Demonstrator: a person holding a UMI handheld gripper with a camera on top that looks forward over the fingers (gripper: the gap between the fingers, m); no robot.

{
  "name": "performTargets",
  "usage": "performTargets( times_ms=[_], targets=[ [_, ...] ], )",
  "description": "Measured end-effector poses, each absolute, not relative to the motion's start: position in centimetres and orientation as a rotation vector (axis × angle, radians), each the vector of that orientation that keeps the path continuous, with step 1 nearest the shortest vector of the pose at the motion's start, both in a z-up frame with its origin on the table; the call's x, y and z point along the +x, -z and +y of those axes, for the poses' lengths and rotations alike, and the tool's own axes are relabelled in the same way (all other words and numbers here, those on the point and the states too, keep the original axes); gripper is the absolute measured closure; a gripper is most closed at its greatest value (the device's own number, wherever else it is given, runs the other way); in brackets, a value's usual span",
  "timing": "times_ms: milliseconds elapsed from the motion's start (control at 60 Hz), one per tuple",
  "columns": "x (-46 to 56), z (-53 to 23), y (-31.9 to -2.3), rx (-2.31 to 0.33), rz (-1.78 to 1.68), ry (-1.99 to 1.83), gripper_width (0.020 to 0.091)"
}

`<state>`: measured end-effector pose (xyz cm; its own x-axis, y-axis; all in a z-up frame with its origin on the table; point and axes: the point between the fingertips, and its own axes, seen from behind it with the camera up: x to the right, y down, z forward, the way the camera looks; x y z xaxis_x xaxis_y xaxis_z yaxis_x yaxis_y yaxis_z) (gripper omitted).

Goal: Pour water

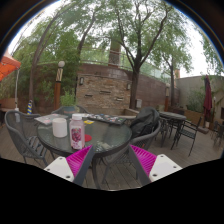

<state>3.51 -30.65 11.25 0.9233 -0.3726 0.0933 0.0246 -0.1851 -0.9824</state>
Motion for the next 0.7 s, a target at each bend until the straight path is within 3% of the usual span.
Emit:
performTargets(
  times_ms=[233,450,700],
  targets=[
    [2.4,-30.2,-12.0,-1.723,0.257,0.328,0.0289],
    [-1.9,-24.0,-10.0,-1.670,0.230,0.167,0.0290],
    [-3.8,-14.5,-7.9,-1.639,0.210,0.241,0.0295]
  ],
)
